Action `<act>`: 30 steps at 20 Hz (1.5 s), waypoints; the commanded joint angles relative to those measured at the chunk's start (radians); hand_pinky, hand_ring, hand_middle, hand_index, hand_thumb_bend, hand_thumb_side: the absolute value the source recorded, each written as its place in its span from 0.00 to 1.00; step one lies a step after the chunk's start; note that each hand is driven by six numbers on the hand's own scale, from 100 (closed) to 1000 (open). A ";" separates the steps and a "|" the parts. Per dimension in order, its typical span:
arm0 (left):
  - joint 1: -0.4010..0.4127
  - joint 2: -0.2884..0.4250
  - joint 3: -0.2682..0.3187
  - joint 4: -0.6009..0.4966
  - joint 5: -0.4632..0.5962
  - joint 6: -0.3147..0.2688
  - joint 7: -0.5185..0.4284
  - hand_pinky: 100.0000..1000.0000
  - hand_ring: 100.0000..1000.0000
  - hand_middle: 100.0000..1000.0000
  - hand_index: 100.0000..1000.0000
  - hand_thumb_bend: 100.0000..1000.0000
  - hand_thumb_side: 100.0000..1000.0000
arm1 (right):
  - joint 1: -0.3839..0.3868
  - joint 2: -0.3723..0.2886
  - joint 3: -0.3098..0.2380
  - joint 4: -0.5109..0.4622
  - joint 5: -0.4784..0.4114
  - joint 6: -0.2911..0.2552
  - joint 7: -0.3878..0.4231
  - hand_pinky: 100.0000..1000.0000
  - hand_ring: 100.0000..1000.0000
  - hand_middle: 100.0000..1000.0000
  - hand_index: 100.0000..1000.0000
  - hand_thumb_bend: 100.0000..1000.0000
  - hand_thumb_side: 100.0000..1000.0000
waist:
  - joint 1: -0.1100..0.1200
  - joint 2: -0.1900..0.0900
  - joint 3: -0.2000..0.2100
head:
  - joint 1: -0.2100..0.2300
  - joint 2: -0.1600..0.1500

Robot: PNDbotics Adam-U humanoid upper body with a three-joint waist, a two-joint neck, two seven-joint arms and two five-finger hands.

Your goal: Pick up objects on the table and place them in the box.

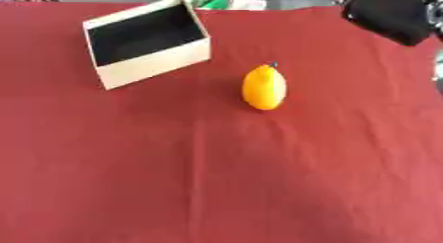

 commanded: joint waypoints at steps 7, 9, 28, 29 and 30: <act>-0.002 0.023 0.005 -0.017 -0.003 0.003 -0.005 0.39 0.50 0.58 0.75 0.26 0.56 | -0.113 -0.118 0.080 0.005 0.063 0.073 0.146 0.87 0.90 0.83 0.87 0.00 0.82 | -0.001 -0.024 0.001 | -0.006 0.003; 0.000 0.025 0.003 -0.017 -0.003 0.003 -0.008 0.39 0.50 0.58 0.75 0.26 0.56 | -0.171 -0.150 0.131 0.032 0.079 0.103 0.230 0.87 0.90 0.84 0.88 0.00 0.84 | -0.004 -0.026 0.001 | -0.009 0.005; 0.003 0.031 -0.004 -0.017 -0.015 0.006 -0.032 0.39 0.50 0.58 0.75 0.25 0.57 | -0.445 -0.179 0.415 0.221 -0.038 0.227 0.695 0.92 0.93 0.86 0.94 0.20 0.36 | -0.016 -0.035 -0.002 | -0.024 0.006; 0.004 0.031 -0.004 -0.017 -0.015 0.006 -0.032 0.39 0.50 0.58 0.75 0.25 0.57 | -0.448 -0.175 0.422 0.230 -0.055 0.237 0.709 0.94 0.93 0.86 0.95 0.20 0.32 | -0.016 -0.035 -0.001 | -0.025 0.007; 0.004 0.031 -0.004 -0.017 -0.015 0.006 -0.032 0.39 0.50 0.58 0.75 0.25 0.57 | -0.450 -0.170 0.427 0.239 -0.072 0.246 0.718 0.95 0.93 0.86 0.95 0.20 0.29 | -0.016 -0.035 -0.001 | -0.025 0.007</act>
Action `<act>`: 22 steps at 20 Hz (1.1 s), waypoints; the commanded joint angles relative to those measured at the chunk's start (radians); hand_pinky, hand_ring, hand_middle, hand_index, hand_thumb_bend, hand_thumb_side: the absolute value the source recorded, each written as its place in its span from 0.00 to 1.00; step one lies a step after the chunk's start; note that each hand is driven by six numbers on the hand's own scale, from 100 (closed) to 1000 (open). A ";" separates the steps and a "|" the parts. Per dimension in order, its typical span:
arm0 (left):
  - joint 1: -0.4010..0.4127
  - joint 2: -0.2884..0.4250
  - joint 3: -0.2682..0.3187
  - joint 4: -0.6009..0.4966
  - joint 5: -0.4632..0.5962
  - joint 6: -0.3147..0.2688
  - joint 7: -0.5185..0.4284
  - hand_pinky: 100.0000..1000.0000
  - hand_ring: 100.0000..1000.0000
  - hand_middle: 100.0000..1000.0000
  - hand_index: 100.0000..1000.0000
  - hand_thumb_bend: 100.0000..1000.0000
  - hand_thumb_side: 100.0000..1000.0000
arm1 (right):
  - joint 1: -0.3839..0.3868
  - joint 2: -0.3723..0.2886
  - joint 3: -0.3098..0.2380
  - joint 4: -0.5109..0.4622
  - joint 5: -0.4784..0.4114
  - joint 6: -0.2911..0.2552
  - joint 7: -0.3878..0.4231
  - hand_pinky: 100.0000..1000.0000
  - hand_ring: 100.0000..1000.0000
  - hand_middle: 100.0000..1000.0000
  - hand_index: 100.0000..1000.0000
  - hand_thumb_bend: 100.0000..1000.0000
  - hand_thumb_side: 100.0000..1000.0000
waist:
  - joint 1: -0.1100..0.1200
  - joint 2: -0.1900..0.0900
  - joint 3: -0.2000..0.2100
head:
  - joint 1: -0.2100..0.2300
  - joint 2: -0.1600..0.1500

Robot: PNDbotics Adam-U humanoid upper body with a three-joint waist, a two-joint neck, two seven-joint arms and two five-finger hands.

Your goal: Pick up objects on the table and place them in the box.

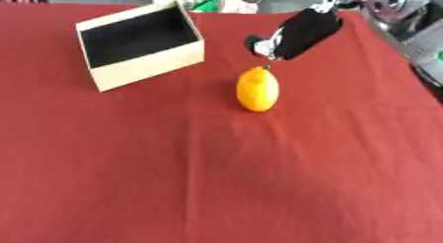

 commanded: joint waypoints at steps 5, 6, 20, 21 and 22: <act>-0.004 0.029 0.003 -0.017 -0.002 -0.001 -0.004 0.39 0.50 0.58 0.75 0.25 0.57 | -0.032 0.008 0.015 0.037 -0.098 0.067 0.047 0.96 0.93 0.85 0.96 0.18 0.18 | 0.005 -0.023 -0.001 | -0.002 0.006; -0.004 0.029 0.003 -0.017 -0.002 -0.001 -0.004 0.39 0.50 0.58 0.75 0.25 0.57 | -0.032 0.008 0.016 0.037 -0.101 0.070 0.046 0.96 0.93 0.85 0.96 0.18 0.18 | 0.005 -0.023 -0.001 | -0.002 0.006; -0.007 0.025 -0.002 -0.017 0.002 -0.005 -0.014 0.39 0.49 0.57 0.74 0.24 0.56 | -0.001 0.074 0.099 0.201 -0.057 0.048 0.082 0.96 0.95 0.86 1.00 0.23 0.06 | 0.009 -0.022 0.002 | -0.011 0.004; -0.006 0.025 -0.002 -0.017 0.002 -0.005 -0.015 0.39 0.49 0.57 0.74 0.24 0.56 | -0.003 0.081 0.104 0.225 -0.046 0.035 0.085 0.96 0.95 0.86 1.00 0.24 0.07 | 0.009 -0.022 0.003 | -0.011 0.005; -0.005 0.024 -0.002 -0.017 0.002 -0.004 -0.016 0.39 0.49 0.57 0.74 0.24 0.56 | -0.005 0.088 0.107 0.248 -0.035 0.021 0.086 0.96 0.95 0.86 1.00 0.24 0.08 | 0.009 -0.022 0.003 | -0.011 0.006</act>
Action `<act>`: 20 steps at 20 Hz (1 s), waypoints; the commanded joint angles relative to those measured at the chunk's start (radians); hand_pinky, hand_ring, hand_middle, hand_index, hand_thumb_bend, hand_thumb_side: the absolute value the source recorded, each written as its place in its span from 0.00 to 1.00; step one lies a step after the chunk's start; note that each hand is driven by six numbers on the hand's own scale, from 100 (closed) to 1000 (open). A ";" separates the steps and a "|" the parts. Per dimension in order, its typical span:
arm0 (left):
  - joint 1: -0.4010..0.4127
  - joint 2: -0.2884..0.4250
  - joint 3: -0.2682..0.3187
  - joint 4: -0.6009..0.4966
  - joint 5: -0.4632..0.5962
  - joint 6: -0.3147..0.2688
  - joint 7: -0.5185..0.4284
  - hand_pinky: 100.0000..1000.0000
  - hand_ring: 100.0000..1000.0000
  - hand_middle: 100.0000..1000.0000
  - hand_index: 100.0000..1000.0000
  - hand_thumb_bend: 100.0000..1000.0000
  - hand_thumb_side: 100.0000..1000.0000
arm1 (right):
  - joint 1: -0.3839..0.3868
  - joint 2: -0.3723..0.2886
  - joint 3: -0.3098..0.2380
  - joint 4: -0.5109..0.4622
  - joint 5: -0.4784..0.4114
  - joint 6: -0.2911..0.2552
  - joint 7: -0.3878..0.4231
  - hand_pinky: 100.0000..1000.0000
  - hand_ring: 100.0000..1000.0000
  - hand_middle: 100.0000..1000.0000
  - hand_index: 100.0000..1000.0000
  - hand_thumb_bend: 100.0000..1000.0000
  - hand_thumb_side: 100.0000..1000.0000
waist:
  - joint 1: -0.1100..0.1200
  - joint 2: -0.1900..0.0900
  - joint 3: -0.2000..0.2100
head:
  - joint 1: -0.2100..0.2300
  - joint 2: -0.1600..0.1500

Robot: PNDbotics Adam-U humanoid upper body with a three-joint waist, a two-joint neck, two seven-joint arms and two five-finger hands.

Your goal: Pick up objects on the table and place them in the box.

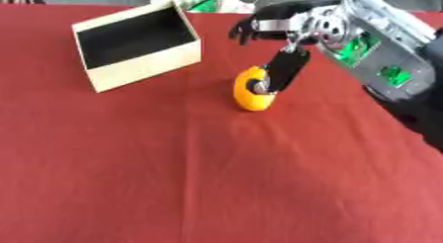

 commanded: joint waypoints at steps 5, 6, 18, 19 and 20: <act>-0.007 0.021 0.001 -0.017 0.004 -0.002 -0.010 0.39 0.49 0.57 0.74 0.23 0.56 | -0.019 0.022 0.000 0.143 0.085 -0.042 0.042 0.95 0.95 0.86 1.00 0.27 0.13 | 0.005 -0.021 0.002 | -0.001 0.008; -0.007 0.021 0.001 -0.017 0.004 -0.002 -0.010 0.39 0.49 0.57 0.74 0.23 0.56 | -0.019 0.025 -0.002 0.157 0.092 -0.055 0.039 0.95 0.95 0.86 1.00 0.27 0.13 | 0.005 -0.021 0.002 | -0.001 0.008; -0.008 0.015 0.000 -0.017 0.007 -0.002 -0.017 0.39 0.49 0.57 0.74 0.24 0.57 | -0.018 0.084 -0.029 0.343 0.196 -0.143 0.002 0.94 0.94 0.85 0.99 0.28 0.14 | 0.012 -0.012 0.006 | -0.015 0.008; -0.008 0.014 0.001 -0.017 0.007 -0.002 -0.017 0.39 0.49 0.57 0.74 0.24 0.57 | -0.018 0.086 -0.032 0.351 0.200 -0.152 0.000 0.94 0.94 0.85 0.99 0.28 0.14 | 0.012 -0.012 0.006 | -0.015 0.008; -0.006 0.013 0.001 -0.017 0.007 -0.001 -0.018 0.39 0.49 0.57 0.75 0.23 0.57 | -0.016 0.092 -0.038 0.353 0.196 -0.160 -0.001 0.92 0.91 0.73 0.92 0.20 0.20 | 0.012 -0.011 0.006 | -0.018 0.010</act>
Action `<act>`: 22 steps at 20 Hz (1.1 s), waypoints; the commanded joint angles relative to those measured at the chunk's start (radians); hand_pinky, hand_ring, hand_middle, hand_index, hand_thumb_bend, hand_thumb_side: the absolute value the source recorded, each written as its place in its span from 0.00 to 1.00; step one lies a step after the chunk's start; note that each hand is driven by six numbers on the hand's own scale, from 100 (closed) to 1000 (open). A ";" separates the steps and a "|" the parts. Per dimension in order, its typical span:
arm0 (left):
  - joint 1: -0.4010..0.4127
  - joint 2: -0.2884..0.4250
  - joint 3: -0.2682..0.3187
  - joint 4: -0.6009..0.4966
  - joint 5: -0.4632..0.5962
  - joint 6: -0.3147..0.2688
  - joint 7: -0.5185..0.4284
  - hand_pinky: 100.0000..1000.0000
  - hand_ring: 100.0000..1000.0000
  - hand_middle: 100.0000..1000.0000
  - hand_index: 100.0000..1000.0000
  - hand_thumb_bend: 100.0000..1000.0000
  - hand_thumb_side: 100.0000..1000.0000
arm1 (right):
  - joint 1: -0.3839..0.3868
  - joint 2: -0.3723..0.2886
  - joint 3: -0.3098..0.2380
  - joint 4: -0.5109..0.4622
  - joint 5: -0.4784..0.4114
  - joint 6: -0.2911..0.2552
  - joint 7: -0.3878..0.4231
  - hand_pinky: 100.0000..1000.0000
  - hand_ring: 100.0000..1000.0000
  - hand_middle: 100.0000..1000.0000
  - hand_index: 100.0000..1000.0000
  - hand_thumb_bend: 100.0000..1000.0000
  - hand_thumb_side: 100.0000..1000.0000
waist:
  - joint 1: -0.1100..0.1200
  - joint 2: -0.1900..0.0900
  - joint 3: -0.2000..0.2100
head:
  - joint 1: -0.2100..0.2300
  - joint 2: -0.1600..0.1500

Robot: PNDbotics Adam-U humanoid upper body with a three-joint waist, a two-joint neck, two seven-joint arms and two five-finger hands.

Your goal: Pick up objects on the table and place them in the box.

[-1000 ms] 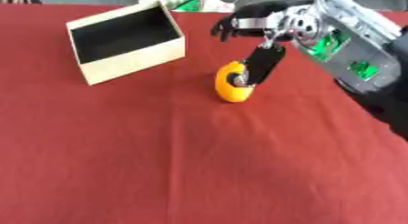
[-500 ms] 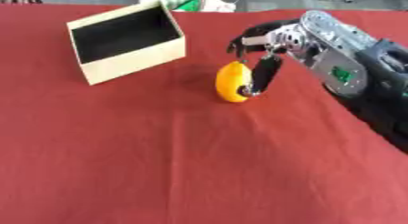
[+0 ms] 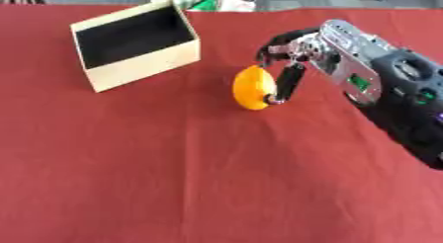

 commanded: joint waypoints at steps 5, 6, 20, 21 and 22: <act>-0.005 0.011 0.007 -0.017 0.004 0.001 -0.009 0.39 0.49 0.57 0.75 0.23 0.57 | -0.005 -0.008 -0.033 -0.021 -0.051 0.004 -0.036 0.91 0.89 0.69 0.89 0.16 0.23 | 0.003 -0.014 0.000 | -0.011 0.008; -0.005 0.011 0.007 -0.017 0.004 0.001 -0.010 0.39 0.49 0.57 0.75 0.23 0.57 | -0.003 -0.007 -0.031 -0.018 -0.058 0.013 -0.041 0.90 0.87 0.67 0.88 0.14 0.23 | 0.003 -0.014 0.001 | -0.011 0.007; -0.002 0.008 0.009 -0.017 0.000 0.007 -0.030 0.39 0.49 0.57 0.75 0.22 0.58 | 0.014 -0.048 -0.047 -0.140 -0.076 0.112 -0.173 0.90 0.72 0.48 0.78 0.00 0.00 | 0.000 -0.014 -0.003 | -0.005 0.005; -0.001 0.008 0.009 -0.017 0.000 0.007 -0.031 0.39 0.49 0.57 0.75 0.22 0.58 | 0.014 -0.048 -0.048 -0.148 -0.083 0.120 -0.175 0.90 0.72 0.48 0.78 0.00 0.00 | 0.001 -0.014 -0.003 | -0.005 0.004; -0.001 0.008 0.009 -0.017 -0.001 0.007 -0.032 0.39 0.49 0.57 0.75 0.22 0.58 | 0.014 -0.049 -0.050 -0.156 -0.090 0.127 -0.179 0.90 0.72 0.48 0.79 0.00 0.00 | 0.001 -0.015 -0.003 | -0.005 0.003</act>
